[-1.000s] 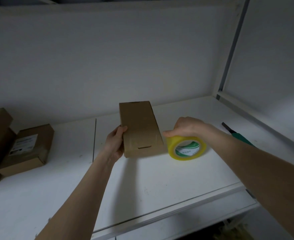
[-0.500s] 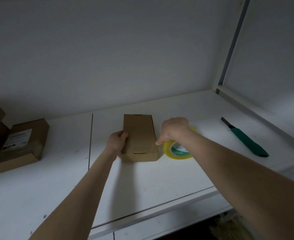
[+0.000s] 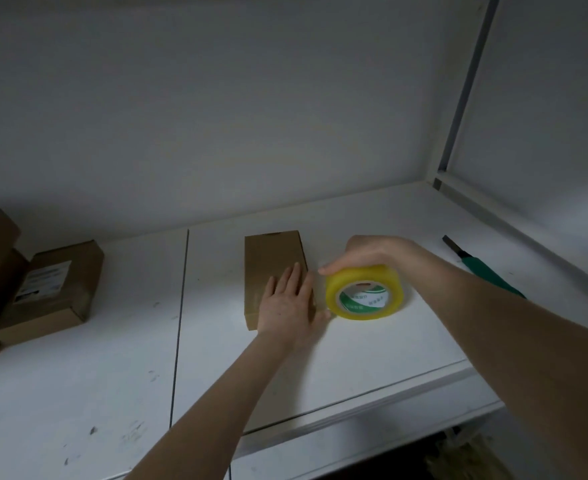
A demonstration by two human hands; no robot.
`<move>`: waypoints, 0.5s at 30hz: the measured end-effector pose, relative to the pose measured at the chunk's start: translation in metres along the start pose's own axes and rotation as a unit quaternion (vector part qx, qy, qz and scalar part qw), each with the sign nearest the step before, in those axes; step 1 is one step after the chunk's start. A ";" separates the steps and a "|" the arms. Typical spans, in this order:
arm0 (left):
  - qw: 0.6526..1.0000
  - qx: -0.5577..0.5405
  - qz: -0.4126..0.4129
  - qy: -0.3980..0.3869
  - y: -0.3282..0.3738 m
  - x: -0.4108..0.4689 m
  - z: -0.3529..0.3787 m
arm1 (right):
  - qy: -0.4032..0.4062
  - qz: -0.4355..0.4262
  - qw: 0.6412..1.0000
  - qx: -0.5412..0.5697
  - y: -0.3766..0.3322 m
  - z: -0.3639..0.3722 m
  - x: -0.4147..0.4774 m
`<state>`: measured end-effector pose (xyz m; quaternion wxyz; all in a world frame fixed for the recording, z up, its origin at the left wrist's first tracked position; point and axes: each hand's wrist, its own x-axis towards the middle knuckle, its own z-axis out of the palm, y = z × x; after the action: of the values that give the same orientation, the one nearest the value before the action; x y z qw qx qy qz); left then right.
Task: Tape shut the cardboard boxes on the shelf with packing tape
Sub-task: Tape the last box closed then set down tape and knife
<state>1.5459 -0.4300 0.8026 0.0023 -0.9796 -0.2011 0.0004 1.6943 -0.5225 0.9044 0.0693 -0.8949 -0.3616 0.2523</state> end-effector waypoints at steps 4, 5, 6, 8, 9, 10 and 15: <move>1.000 -0.005 -0.014 0.005 0.005 0.001 -0.002 | 0.040 -0.007 0.999 0.027 0.009 0.006 0.003; 1.000 -0.003 -0.011 0.006 0.005 0.000 -0.002 | 0.047 -0.002 0.999 0.006 0.008 0.004 0.003; 1.000 -0.001 -0.010 0.009 0.004 -0.001 -0.003 | 0.050 0.000 0.999 -0.015 0.007 0.003 0.003; 1.000 0.003 -0.008 0.014 0.002 -0.001 -0.004 | 0.054 0.004 0.998 -0.035 0.006 0.000 0.003; 1.000 0.003 -0.008 0.014 0.002 0.000 -0.005 | 0.054 0.005 0.998 -0.038 0.005 -0.001 0.004; 1.000 0.003 -0.009 0.011 0.001 0.001 -0.005 | 0.055 0.006 0.998 -0.042 0.004 -0.002 0.004; 1.000 0.005 -0.025 0.006 -0.003 0.007 -0.005 | 0.069 0.008 0.994 -0.082 0.000 -0.006 0.014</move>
<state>1.5517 -0.4246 0.8074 0.0085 -0.9741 -0.2259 -0.0050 1.7056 -0.5124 0.9043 0.0187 -0.9157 -0.3679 0.1604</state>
